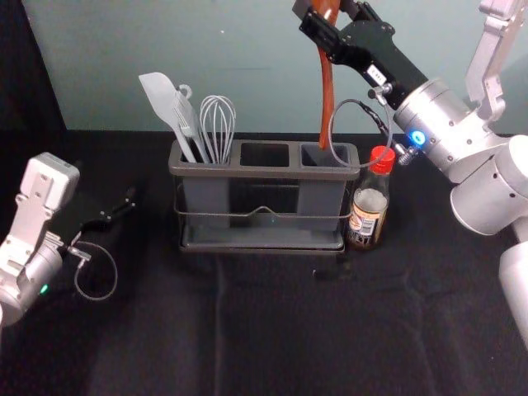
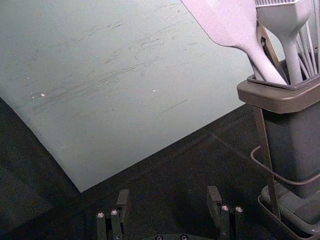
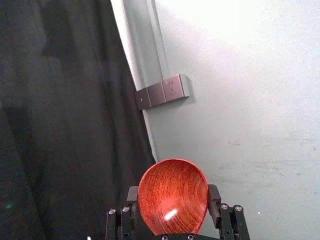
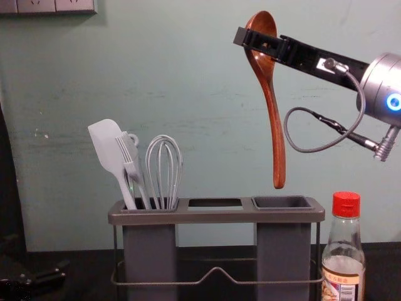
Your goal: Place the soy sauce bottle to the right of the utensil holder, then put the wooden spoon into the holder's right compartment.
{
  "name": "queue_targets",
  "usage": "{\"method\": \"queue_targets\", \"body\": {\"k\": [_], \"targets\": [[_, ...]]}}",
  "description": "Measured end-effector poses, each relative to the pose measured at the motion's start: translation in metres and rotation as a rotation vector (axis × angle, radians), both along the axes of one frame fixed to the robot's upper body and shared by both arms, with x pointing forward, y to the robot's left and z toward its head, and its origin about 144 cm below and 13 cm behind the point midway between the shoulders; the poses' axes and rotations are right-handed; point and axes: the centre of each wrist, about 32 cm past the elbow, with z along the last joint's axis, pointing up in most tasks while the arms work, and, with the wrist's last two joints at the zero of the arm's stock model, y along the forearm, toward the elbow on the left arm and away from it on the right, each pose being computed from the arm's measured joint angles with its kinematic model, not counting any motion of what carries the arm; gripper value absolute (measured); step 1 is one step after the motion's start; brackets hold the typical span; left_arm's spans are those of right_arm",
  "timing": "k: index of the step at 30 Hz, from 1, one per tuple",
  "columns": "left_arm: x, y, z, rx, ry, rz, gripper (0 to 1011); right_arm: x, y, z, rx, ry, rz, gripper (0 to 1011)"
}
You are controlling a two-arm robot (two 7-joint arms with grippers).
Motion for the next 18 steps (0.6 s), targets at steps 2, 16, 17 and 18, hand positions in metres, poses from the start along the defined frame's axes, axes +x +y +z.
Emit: {"method": "queue_targets", "body": {"k": [2, 16, 17, 18], "targets": [[0.0, 0.0, 0.0, 0.0, 0.0, 0.0, 1000, 0.001, 0.001, -0.002, 0.011, -0.012, -0.004, 836], [0.0, 0.0, 0.0, 0.0, 0.0, 0.0, 1000, 0.0, 0.004, -0.02, 0.027, -0.08, -0.036, 836], [0.0, 0.0, 0.0, 0.0, 0.0, 0.0, 1000, -0.001, 0.005, -0.023, 0.028, -0.083, -0.038, 836], [0.0, 0.0, 0.0, 0.0, 0.0, 0.0, 1000, -0.001, 0.005, -0.025, 0.028, -0.085, -0.039, 836]]}}
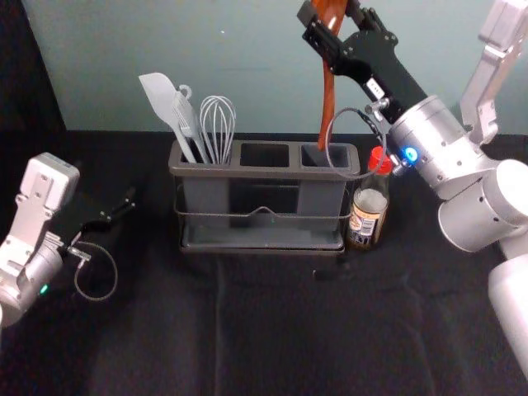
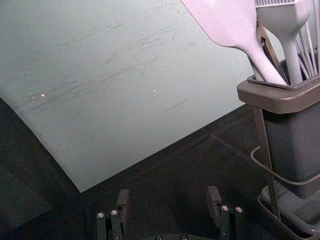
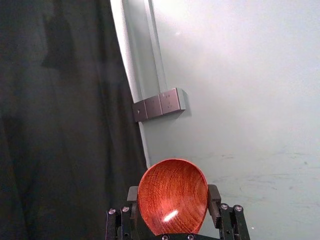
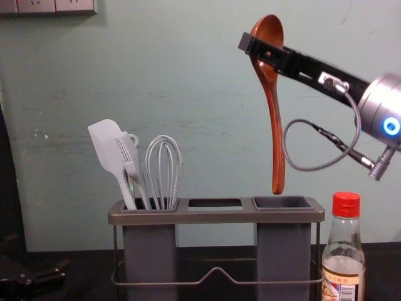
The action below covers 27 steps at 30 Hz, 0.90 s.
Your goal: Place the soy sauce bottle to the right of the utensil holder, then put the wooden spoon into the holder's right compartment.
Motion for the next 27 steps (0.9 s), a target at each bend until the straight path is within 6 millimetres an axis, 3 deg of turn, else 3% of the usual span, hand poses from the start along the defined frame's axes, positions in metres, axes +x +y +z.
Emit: {"method": "queue_targets", "body": {"k": [9, 27], "targets": [[0.0, 0.0, 0.0, 0.0, 0.0, 0.0, 1000, -0.002, 0.001, -0.02, -0.033, -0.06, 0.0, 836], [0.0, 0.0, 0.0, 0.0, 0.0, 0.0, 1000, -0.007, -0.004, -0.039, -0.083, -0.061, -0.001, 836]]}}
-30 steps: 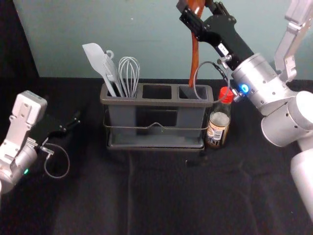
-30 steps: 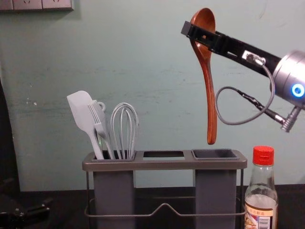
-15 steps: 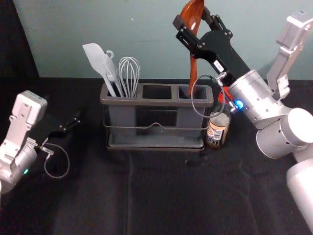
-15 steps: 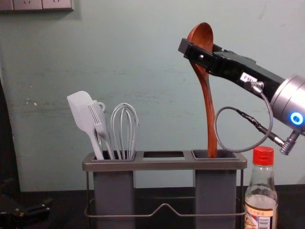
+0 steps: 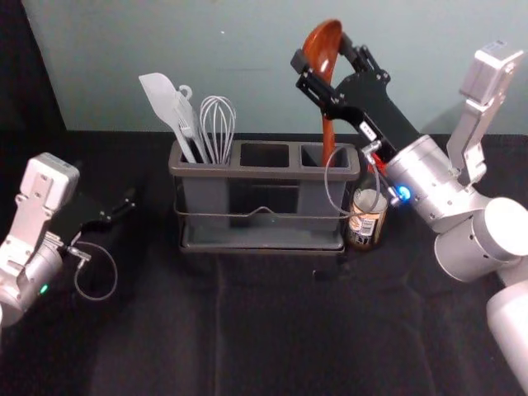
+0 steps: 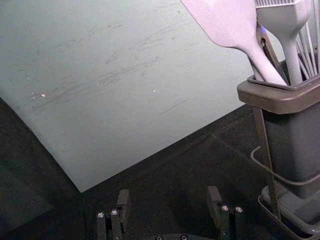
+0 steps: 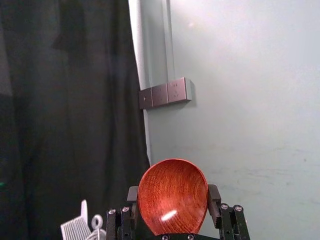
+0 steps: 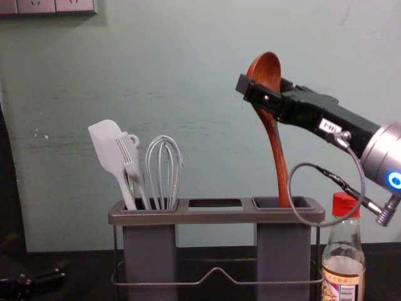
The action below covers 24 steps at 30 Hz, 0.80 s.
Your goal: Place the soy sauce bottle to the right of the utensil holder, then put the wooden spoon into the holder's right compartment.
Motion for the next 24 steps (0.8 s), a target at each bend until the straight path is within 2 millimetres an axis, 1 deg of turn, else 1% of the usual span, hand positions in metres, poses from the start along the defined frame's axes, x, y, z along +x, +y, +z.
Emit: {"method": "queue_targets", "body": {"k": [24], "targets": [[0.0, 0.0, 0.0, 0.0, 0.0, 0.0, 1000, -0.011, -0.008, -0.028, -0.038, 0.058, -0.011, 836]]}}
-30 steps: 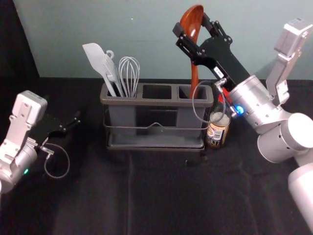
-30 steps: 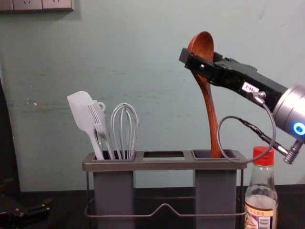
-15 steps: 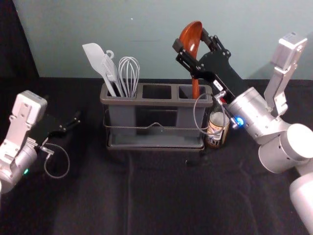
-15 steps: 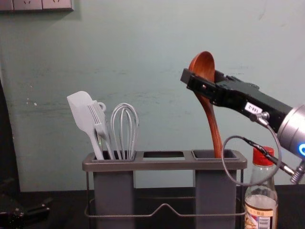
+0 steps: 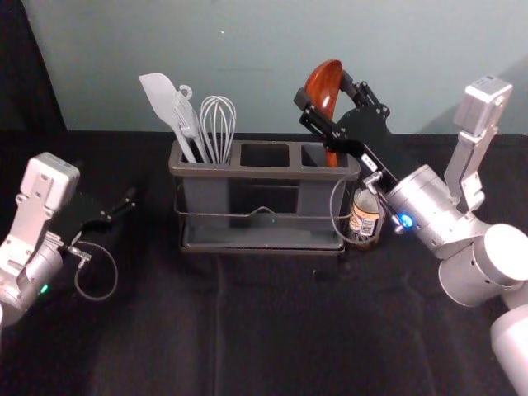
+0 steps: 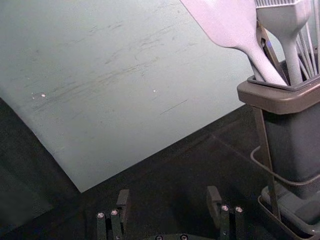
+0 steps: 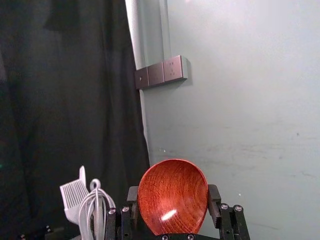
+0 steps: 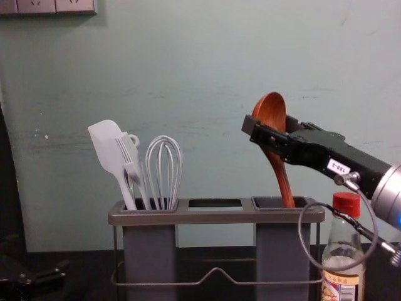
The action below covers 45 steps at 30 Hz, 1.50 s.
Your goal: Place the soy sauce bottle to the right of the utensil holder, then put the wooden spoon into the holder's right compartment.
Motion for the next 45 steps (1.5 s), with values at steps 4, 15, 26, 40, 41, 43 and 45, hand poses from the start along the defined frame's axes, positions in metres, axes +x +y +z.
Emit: {"method": "queue_targets", "body": {"k": [4, 15, 26, 40, 41, 43, 45], "targets": [[0.0, 0.0, 0.0, 0.0, 0.0, 0.0, 1000, -0.002, 0.0, -0.003, -0.005, 0.007, 0.001, 836], [0.0, 0.0, 0.0, 0.0, 0.0, 0.0, 1000, -0.004, 0.0, -0.007, -0.021, 0.013, 0.003, 854], [0.0, 0.0, 0.0, 0.0, 0.0, 0.0, 1000, -0.004, 0.002, 0.002, 0.018, 0.005, -0.02, 1003], [0.0, 0.0, 0.0, 0.0, 0.0, 0.0, 1000, -0.016, -0.004, 0.027, 0.046, -0.122, -0.053, 1003], [0.0, 0.0, 0.0, 0.0, 0.0, 0.0, 1000, -0.017, -0.005, 0.028, 0.043, -0.135, -0.059, 1003], [0.0, 0.0, 0.0, 0.0, 0.0, 0.0, 1000, -0.021, -0.009, 0.032, 0.034, -0.177, -0.084, 1002], [0.0, 0.0, 0.0, 0.0, 0.0, 0.0, 1000, -0.023, -0.011, 0.035, 0.038, -0.197, -0.1, 1002]]}}
